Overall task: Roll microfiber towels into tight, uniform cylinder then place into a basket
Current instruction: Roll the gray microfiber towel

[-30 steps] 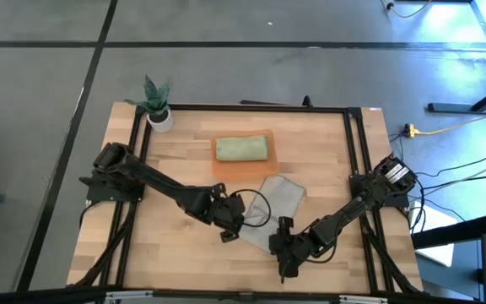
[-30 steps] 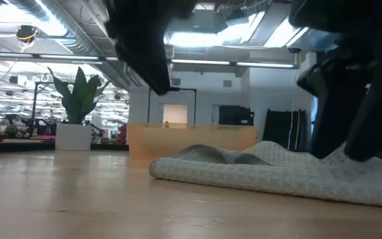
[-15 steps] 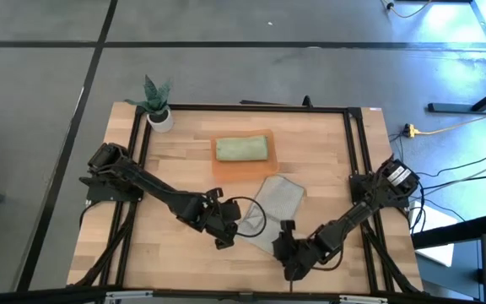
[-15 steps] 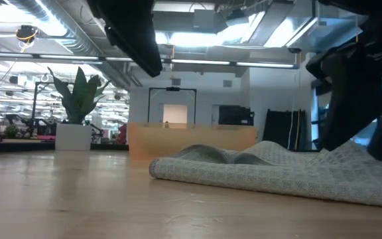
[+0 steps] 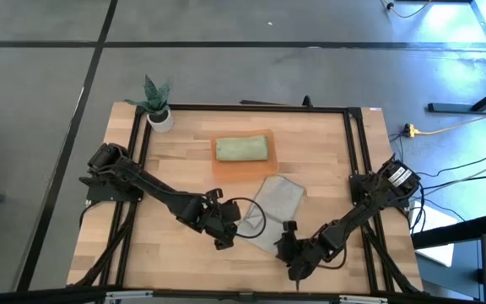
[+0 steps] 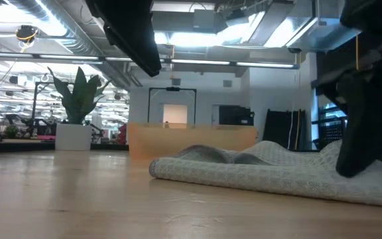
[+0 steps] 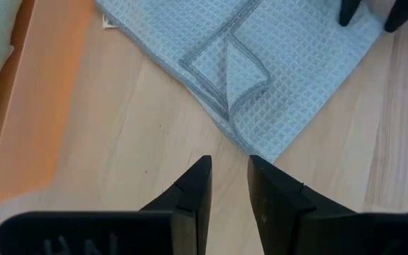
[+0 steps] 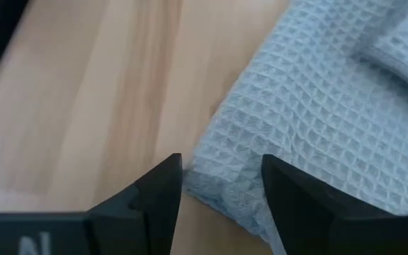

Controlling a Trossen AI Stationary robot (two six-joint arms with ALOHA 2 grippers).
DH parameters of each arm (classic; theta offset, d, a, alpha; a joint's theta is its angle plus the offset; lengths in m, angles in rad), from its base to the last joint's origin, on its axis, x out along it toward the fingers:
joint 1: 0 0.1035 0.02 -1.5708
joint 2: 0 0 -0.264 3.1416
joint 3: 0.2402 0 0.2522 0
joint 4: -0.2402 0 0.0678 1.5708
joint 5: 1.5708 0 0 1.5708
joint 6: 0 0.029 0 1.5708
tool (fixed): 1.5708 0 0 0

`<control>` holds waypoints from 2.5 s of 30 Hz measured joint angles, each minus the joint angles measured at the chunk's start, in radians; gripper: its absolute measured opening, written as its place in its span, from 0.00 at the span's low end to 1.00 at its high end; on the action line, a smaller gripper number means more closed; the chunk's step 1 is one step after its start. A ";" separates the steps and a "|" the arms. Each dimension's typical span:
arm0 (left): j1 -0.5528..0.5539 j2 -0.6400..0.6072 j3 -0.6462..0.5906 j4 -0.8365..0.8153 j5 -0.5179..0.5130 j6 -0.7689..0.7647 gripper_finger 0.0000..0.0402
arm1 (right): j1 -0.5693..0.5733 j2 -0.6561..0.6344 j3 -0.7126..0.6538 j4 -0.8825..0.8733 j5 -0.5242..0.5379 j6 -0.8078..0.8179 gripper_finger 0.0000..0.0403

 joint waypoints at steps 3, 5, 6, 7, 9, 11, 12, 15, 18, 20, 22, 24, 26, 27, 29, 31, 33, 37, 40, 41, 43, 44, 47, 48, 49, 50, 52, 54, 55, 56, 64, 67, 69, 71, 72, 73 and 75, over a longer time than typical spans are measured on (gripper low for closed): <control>0.000 0.000 0.000 0.000 0.000 0.000 0.21 | -0.003 0.000 -0.038 0.050 0.005 0.016 0.49; 0.000 0.000 0.000 0.000 0.000 0.000 0.21 | -0.003 0.000 -0.055 0.077 0.000 0.028 0.49; 0.000 0.000 0.000 0.000 0.000 0.000 0.21 | -0.003 0.000 -0.060 0.088 -0.005 0.031 0.49; 0.000 0.000 0.000 0.000 0.000 0.000 0.21 | -0.003 0.000 -0.062 0.092 -0.004 0.033 0.49; 0.000 0.000 0.000 0.000 0.000 0.001 0.21 | -0.003 0.005 -0.065 0.094 0.005 0.034 0.49; 0.000 0.000 0.000 0.000 0.000 0.001 0.21 | -0.002 0.016 -0.065 0.095 0.037 0.034 0.49; 0.000 0.000 0.000 0.000 0.000 0.001 0.21 | -0.001 0.025 -0.064 0.098 0.049 0.034 0.48; 0.001 0.000 0.000 0.000 0.000 0.001 0.21 | -0.003 0.050 -0.063 0.104 0.065 0.037 0.44; 0.001 0.001 0.000 0.000 0.000 0.001 0.21 | -0.003 0.065 -0.061 0.111 0.091 0.039 0.38; 0.001 0.001 0.000 0.000 0.001 0.001 0.21 | -0.004 0.066 -0.061 0.111 0.101 0.037 0.32; 0.001 0.001 0.000 0.000 0.001 0.001 0.21 | -0.005 0.068 -0.061 0.108 0.120 0.036 0.25; 0.001 0.001 0.000 0.000 0.001 0.001 0.21 | -0.006 0.068 -0.062 0.102 0.126 0.039 0.17; 0.001 0.001 0.000 0.000 0.001 0.001 0.21 | -0.007 0.068 -0.063 0.097 0.136 0.069 0.08; 0.001 0.001 0.000 0.000 0.001 0.001 0.21 | -0.009 0.064 -0.063 0.095 0.139 0.087 0.05; 0.001 0.001 0.000 0.000 0.001 0.001 0.21 | -0.009 0.058 -0.064 0.095 0.140 0.121 0.04; 0.001 0.001 0.000 0.000 0.001 0.001 0.21 | -0.009 0.044 -0.066 0.093 0.137 0.153 0.06; 0.001 0.001 0.000 0.000 0.001 0.001 0.21 | -0.009 0.023 -0.070 0.080 0.128 0.183 0.07; 0.001 0.001 0.000 0.000 0.001 0.001 0.21 | -0.009 -0.021 -0.072 0.073 0.112 0.255 0.04; 0.001 0.001 -0.001 0.000 0.001 0.002 0.21 | -0.009 -0.049 -0.071 0.072 0.116 0.311 0.04; 0.001 0.001 -0.001 0.001 0.001 0.002 0.21 | -0.008 -0.056 -0.071 0.068 0.126 0.331 0.04; 0.001 0.001 -0.001 0.000 0.001 0.002 0.21 | -0.008 -0.072 -0.070 0.060 0.163 0.381 0.04; 0.001 0.001 -0.001 0.001 0.001 0.002 0.21 | -0.008 -0.082 -0.070 0.049 0.186 0.410 0.04; 0.000 0.001 -0.001 0.002 0.001 0.002 0.21 | -0.008 -0.113 -0.069 -0.005 0.252 0.486 0.04; 0.000 0.001 -0.001 0.001 0.001 0.002 0.21 | -0.008 -0.124 -0.069 -0.028 0.272 0.510 0.04; 0.000 0.004 -0.001 0.002 0.001 0.002 0.21 | -0.008 -0.137 -0.069 -0.052 0.296 0.536 0.04; 0.000 0.008 -0.001 0.004 0.001 0.005 0.21 | -0.008 -0.150 -0.068 -0.087 0.317 0.566 0.04; 0.000 0.017 -0.002 0.000 0.001 0.013 0.21 | -0.009 -0.172 -0.068 -0.161 0.343 0.635 0.04; 0.000 0.024 -0.002 0.002 0.002 0.013 0.21 | -0.013 -0.189 -0.068 -0.233 0.354 0.710 0.04; 0.000 0.027 -0.002 0.001 0.002 0.014 0.21 | -0.017 -0.195 -0.068 -0.268 0.350 0.746 0.04; 0.000 0.031 -0.002 0.000 0.003 0.017 0.21 | -0.023 -0.197 -0.068 -0.294 0.342 0.777 0.04; 0.000 0.033 -0.002 0.013 0.002 0.037 0.21 | -0.077 -0.198 -0.068 -0.433 0.349 0.878 0.04; 0.000 0.033 -0.002 0.013 0.002 0.036 0.21 | -0.099 -0.198 -0.067 -0.462 0.353 0.899 0.04; 0.000 0.038 -0.002 0.017 0.001 0.036 0.21 | -0.111 -0.198 -0.067 -0.475 0.355 0.899 0.04; 0.000 0.041 -0.002 0.016 0.001 0.037 0.21 | -0.117 -0.199 -0.067 -0.497 0.369 0.900 0.04; 0.000 0.041 -0.001 0.017 0.001 0.036 0.21 | -0.118 -0.200 -0.067 -0.507 0.371 0.908 0.04; 0.000 0.041 -0.001 0.018 0.001 0.037 0.21 | -0.118 -0.202 -0.067 -0.519 0.371 0.927 0.04; 0.002 0.044 -0.001 0.018 0.001 0.037 0.21 | -0.118 -0.202 -0.067 -0.560 0.371 0.967 0.04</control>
